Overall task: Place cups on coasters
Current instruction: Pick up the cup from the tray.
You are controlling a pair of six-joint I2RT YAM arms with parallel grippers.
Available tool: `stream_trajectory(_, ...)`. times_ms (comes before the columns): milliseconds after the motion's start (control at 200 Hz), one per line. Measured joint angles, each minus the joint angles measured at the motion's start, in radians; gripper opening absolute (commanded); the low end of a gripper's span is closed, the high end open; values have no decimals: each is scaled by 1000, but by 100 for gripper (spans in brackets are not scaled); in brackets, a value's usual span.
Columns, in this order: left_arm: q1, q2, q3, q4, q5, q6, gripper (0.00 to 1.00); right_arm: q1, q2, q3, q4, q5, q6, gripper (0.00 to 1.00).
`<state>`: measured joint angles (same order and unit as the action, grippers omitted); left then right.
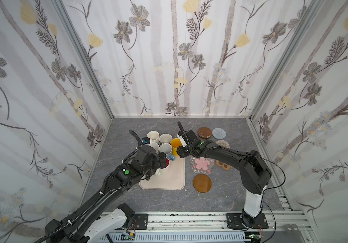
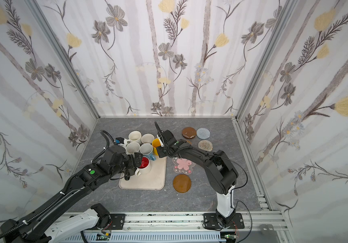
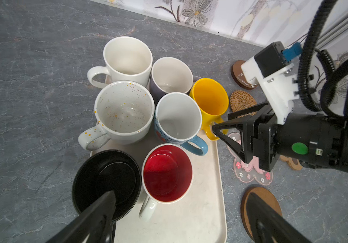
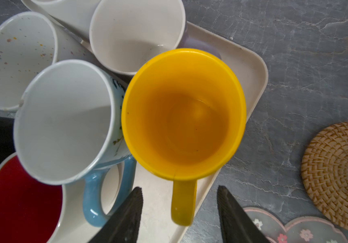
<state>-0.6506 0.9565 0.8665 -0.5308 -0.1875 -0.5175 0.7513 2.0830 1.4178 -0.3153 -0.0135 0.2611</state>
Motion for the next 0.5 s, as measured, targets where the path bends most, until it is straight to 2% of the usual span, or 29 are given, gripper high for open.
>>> stream_trajectory(270, 2, 0, 3, 2, -37, 19, 100, -1, 108, 106, -53, 23, 0, 47)
stream_trajectory(500, 6, -26, -6, 3, -44, 24, 100, -2, 163, 134, -76, 23, 7, 38)
